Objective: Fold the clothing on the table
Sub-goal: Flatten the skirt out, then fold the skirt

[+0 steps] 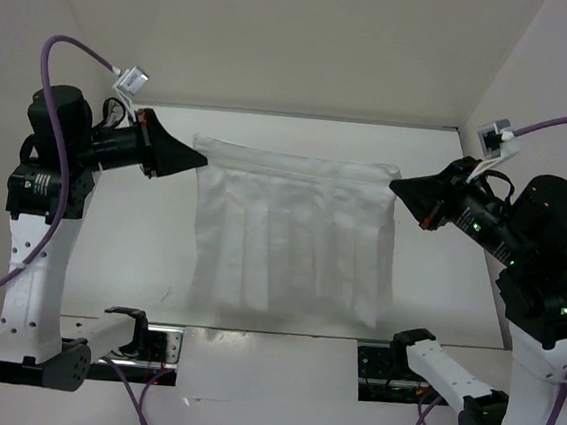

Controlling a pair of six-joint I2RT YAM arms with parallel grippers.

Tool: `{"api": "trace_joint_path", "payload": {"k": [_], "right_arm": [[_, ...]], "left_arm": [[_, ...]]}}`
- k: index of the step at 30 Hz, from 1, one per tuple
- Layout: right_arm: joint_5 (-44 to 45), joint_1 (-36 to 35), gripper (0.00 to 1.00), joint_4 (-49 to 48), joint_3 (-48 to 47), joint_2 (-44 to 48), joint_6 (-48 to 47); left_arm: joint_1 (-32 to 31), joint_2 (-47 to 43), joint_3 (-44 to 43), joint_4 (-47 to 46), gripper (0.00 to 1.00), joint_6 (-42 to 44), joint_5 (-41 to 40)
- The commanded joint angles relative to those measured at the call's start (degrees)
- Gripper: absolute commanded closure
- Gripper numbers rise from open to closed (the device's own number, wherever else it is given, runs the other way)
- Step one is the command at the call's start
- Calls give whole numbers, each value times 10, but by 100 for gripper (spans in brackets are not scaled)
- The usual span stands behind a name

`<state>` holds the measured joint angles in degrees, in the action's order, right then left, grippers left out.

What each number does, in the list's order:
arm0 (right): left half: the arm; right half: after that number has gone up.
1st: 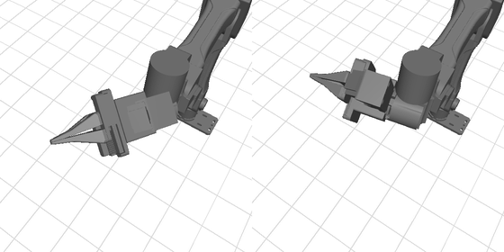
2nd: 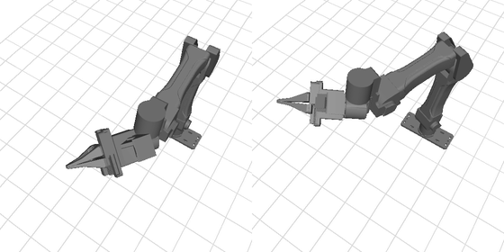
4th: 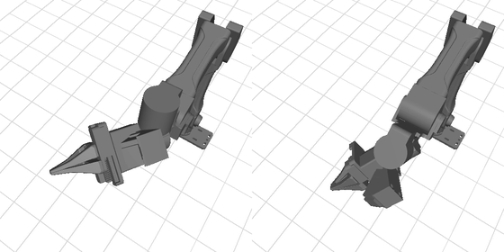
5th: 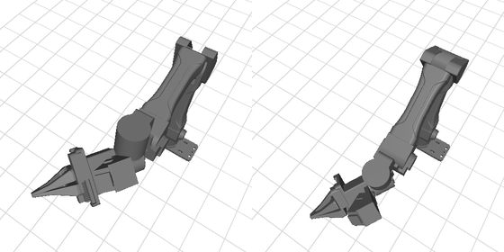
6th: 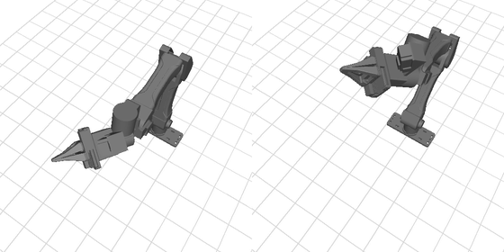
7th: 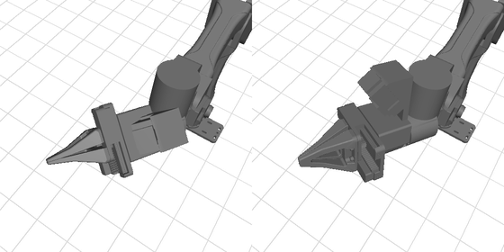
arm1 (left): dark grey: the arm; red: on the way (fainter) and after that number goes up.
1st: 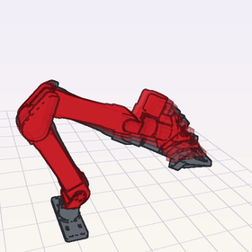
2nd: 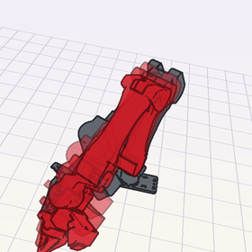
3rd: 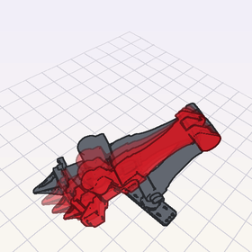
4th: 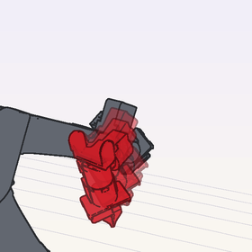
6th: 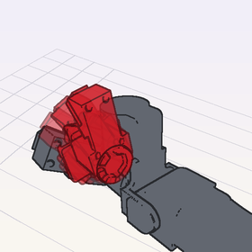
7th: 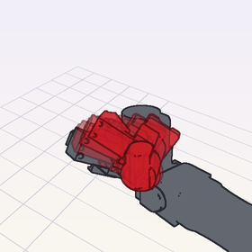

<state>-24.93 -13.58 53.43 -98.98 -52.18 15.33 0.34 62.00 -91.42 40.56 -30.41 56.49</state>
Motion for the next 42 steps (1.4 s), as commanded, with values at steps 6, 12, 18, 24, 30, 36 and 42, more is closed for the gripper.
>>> {"api": "trace_joint_path", "payload": {"k": [6, 12, 18, 24, 30, 36, 42], "right_arm": [[78, 3, 100, -54, 74, -117, -8], [103, 24, 100, -159, 146, -265, -11], [124, 38, 100, -218, 88, -389, -17], [138, 44, 100, -212, 31, -473, -23], [152, 44, 100, -231, 84, -453, -23], [139, 44, 100, -236, 102, -446, -23], [144, 44, 100, -242, 93, -462, -29]], "left_arm": [[12, 163, 48, -75, 100, -5, -38], [12, 381, 31, -82, 100, 68, -99], [7, 573, -126, -77, 98, 93, -99], [1, 653, -234, -56, 96, 100, -99], [-4, 641, -235, -61, 92, 106, -82], [-20, 629, -228, -36, 89, 156, -100], [-20, 623, -230, -30, 87, 221, -194]]}}
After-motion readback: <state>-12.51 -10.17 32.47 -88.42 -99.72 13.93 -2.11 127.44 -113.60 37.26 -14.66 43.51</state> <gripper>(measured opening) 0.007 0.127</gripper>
